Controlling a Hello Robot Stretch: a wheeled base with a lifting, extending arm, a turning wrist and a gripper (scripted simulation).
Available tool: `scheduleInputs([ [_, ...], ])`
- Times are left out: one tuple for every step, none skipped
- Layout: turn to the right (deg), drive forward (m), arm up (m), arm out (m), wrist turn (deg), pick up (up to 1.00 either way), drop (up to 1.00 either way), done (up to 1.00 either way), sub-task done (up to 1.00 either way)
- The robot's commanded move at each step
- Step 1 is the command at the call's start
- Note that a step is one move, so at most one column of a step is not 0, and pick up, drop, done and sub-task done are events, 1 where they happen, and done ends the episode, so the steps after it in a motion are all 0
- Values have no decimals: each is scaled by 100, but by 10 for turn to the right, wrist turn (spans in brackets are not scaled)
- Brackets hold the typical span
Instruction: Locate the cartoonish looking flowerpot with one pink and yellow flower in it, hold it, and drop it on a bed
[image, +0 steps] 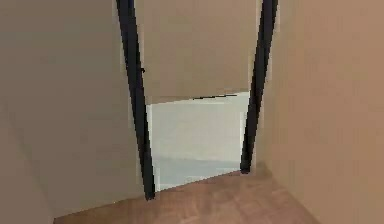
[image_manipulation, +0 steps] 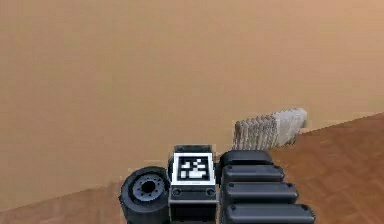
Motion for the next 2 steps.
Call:
scheduleInputs([
  [0,100,0,0,0,0,0,0,0],
  [0,75,0,0,0,0,0,0,0],
])
